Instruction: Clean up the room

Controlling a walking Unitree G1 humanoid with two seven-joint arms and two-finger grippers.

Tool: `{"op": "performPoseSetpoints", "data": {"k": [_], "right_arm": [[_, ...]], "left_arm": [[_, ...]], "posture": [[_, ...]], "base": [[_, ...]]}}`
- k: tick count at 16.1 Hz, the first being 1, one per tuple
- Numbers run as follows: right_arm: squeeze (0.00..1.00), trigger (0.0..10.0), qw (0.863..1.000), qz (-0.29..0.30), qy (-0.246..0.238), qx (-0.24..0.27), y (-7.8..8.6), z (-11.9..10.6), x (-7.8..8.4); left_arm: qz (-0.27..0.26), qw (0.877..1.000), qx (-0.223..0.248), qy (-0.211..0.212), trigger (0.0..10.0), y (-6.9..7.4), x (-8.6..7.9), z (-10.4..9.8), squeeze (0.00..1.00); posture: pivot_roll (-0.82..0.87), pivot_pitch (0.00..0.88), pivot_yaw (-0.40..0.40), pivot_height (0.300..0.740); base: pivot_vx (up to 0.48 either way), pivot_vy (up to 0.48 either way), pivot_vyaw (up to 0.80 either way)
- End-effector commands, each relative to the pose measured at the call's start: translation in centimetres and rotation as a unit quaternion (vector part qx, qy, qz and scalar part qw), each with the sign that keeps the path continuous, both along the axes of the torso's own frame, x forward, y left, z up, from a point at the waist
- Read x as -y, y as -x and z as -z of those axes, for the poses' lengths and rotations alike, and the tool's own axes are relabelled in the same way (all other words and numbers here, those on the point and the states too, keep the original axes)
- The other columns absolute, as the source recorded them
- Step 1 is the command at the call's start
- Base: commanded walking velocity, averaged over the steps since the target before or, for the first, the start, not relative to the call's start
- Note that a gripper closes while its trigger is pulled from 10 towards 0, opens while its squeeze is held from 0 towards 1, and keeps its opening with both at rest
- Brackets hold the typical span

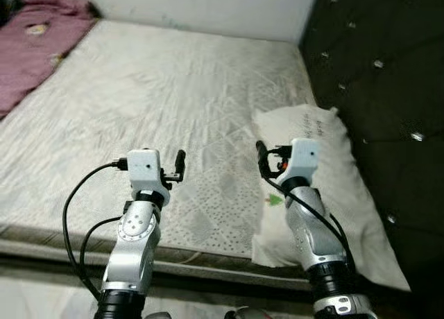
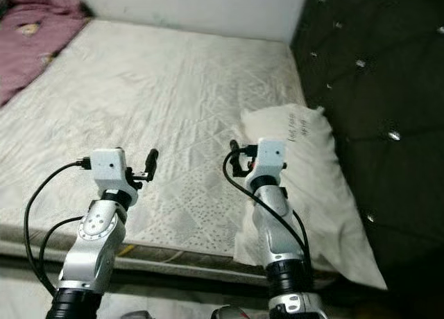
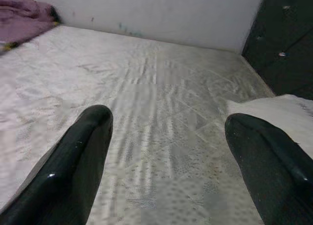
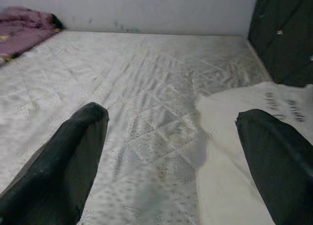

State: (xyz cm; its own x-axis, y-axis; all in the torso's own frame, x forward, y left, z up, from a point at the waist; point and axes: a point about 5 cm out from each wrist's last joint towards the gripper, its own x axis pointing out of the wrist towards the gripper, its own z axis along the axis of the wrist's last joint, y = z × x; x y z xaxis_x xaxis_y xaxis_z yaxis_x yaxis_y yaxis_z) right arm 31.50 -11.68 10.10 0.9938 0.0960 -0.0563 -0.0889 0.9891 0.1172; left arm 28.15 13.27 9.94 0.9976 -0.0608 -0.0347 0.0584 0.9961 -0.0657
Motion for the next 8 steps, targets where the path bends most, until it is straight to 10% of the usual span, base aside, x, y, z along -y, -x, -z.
{"op": "performPoseSetpoints", "data": {"k": [1, 8], "right_arm": [[0.0, 10.0, 1.0, 0.004, 0.001, -0.003, -0.11, 0.1, 0.06], [0.0, 10.0, 1.0, -0.002, 0.007, 0.0, -0.44, 0.03, -0.18]], "left_arm": [[0.006, 1.0, -0.004, 0.0, 10.0, -0.17, 0.26, 0.07, 0.0], [0.007, 1.0, -0.002, -0.003, 10.0, -0.38, 0.33, 0.04, 0.0]], "posture": [[0.05, 0.0, -0.047, 0.74], [0.06, 0.0, -0.049, 0.74]], "base": [[0.0, 0.0, -0.8], [0.0, 0.0, -0.8]]}}
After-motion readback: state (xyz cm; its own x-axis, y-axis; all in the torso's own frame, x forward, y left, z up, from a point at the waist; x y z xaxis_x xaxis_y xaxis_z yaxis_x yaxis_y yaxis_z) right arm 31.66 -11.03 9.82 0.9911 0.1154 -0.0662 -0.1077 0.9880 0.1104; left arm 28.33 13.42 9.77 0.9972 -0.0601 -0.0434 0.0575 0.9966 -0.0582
